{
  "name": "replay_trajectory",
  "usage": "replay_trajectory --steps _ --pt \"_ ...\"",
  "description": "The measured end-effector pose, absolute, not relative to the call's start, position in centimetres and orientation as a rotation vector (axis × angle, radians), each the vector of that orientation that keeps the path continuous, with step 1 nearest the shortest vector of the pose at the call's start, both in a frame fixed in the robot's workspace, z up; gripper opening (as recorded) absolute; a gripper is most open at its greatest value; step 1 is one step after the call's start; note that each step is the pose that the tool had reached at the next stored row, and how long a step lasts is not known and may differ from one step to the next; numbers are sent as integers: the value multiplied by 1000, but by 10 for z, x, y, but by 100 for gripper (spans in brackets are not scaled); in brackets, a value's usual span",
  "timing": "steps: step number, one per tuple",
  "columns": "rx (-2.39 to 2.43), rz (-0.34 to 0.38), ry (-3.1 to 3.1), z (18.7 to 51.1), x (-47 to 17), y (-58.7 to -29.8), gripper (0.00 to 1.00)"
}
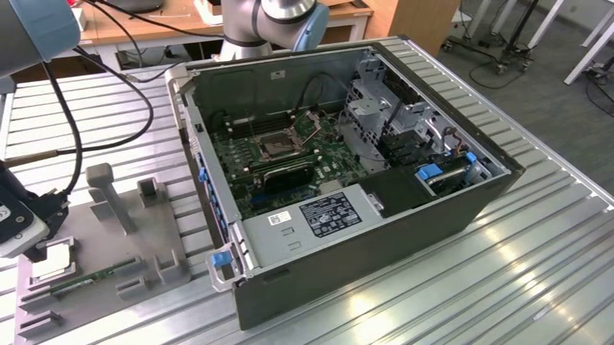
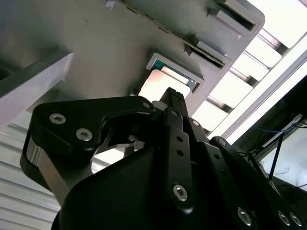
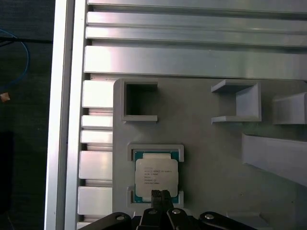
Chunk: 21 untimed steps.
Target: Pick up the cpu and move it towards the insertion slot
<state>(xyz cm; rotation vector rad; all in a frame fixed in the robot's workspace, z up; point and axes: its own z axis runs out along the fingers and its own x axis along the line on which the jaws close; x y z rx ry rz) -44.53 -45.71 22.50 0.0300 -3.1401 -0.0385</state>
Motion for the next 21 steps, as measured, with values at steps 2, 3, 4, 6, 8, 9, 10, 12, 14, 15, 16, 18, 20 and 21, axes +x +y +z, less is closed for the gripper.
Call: replay_trajectory --steps 2,3,4,6,8,9,10,12,14,15,16,18,20,21 --pt "30 -38 -3140 225 -445 -457 11" --pt "30 -38 -3140 225 -445 -457 11" --pt "30 -38 -3140 225 -445 -457 11" --pt "30 -38 -3140 225 -445 -457 11" --pt "30 -38 -3140 225 -445 -457 11" --pt "30 -38 -3140 225 -445 -457 11" --pt "30 -38 -3140 225 -445 -457 11" --pt "30 -38 -3140 225 -445 -457 17" --pt "30 -38 -3140 225 -445 -457 24" --pt "30 -38 -3140 225 -445 -457 29" --pt "30 -38 -3140 225 -445 -457 29" --pt "30 -38 -3140 225 -445 -457 41" --pt "30 -38 -3140 225 -445 -457 47" --pt "30 -38 -3140 225 -445 -457 53"
